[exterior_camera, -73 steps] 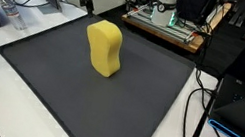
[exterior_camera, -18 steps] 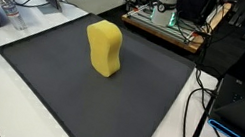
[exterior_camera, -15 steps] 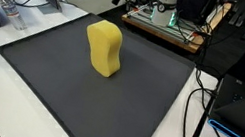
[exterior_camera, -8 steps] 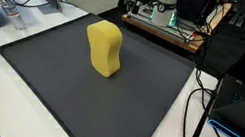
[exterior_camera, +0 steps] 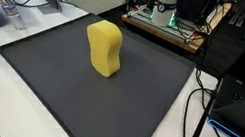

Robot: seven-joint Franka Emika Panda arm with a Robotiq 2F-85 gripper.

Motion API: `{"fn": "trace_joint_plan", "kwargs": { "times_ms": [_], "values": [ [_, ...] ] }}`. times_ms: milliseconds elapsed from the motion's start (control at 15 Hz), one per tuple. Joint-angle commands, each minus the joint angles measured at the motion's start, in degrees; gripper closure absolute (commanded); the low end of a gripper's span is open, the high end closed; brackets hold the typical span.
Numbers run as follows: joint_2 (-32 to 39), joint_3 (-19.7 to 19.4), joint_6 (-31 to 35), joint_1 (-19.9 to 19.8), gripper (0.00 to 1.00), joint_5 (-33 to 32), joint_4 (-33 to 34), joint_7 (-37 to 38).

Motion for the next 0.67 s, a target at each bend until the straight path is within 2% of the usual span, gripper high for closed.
{"fn": "trace_joint_plan", "kwargs": {
  "times_ms": [0,67,133,200,400,467,600],
  "values": [
    [3.80,1.83,-1.38,-0.19,0.00,-0.52,1.21,2.23],
    [1.76,1.56,2.01,-1.68,0.00,1.61,2.02,5.07],
    [-1.41,-0.06,7.28,-3.58,0.00,6.98,-0.98,0.79],
    [7.57,3.10,0.92,-2.09,0.00,2.02,-3.36,0.54],
    [9.65,4.29,0.03,-3.76,0.00,1.28,-6.21,2.08],
    [7.90,3.86,2.09,-4.81,0.00,3.09,-7.30,2.13],
    [9.25,4.11,1.27,-5.64,0.00,3.74,-10.70,1.70]
  ]
}}
